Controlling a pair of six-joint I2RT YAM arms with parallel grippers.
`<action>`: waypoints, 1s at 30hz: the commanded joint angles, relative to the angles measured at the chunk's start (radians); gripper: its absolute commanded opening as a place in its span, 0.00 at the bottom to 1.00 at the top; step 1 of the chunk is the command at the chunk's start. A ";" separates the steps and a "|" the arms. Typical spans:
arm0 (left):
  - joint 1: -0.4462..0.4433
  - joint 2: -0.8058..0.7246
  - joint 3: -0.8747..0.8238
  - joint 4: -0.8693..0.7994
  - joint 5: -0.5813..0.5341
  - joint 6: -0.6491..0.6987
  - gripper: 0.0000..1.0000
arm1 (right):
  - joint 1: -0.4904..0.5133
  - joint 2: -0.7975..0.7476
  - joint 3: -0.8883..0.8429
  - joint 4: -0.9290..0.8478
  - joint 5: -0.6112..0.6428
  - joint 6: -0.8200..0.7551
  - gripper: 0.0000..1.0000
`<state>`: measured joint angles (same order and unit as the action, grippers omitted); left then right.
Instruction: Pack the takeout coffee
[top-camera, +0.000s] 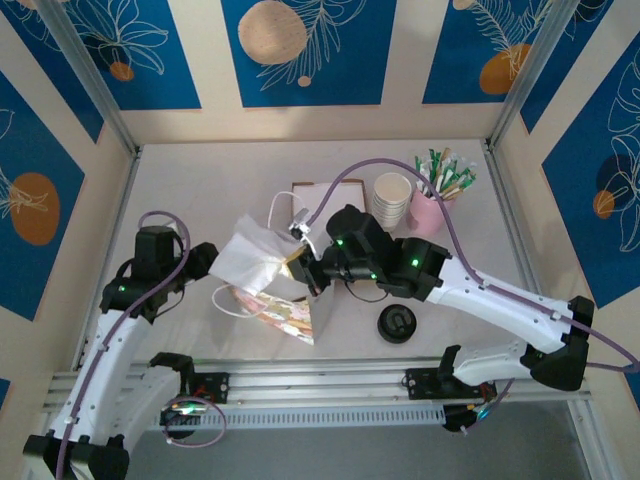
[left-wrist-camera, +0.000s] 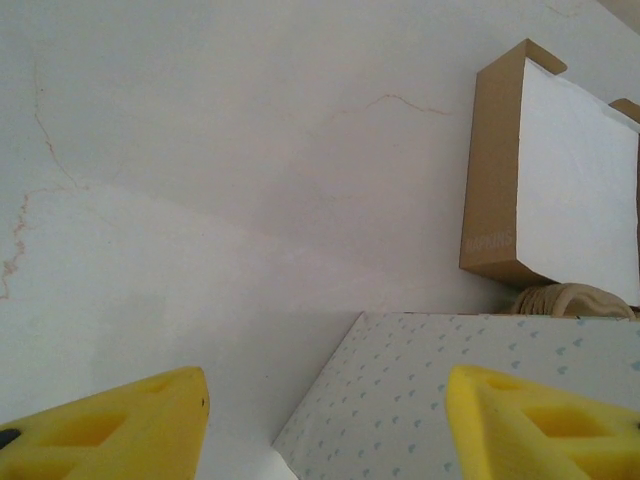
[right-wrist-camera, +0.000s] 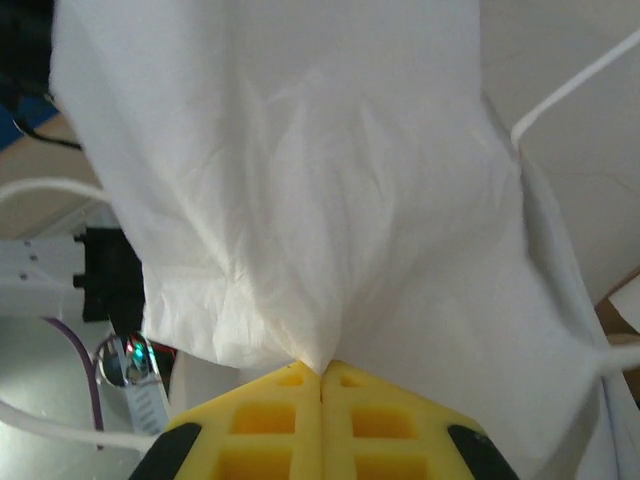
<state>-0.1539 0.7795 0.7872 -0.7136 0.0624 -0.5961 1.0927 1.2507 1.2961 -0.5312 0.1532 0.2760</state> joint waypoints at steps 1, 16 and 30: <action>-0.011 0.001 0.023 0.016 0.005 -0.001 0.64 | 0.009 0.015 0.037 -0.097 0.038 -0.046 0.06; -0.011 0.003 0.052 -0.002 -0.034 0.032 0.64 | 0.017 -0.115 0.009 0.045 0.121 -0.063 0.63; -0.012 -0.137 -0.047 0.240 -0.362 0.116 1.00 | -0.081 -0.460 -0.364 0.560 0.529 -0.318 0.99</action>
<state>-0.1551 0.6708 0.7860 -0.5747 -0.1188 -0.4847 1.0653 0.8463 1.0096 -0.1822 0.5358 0.0650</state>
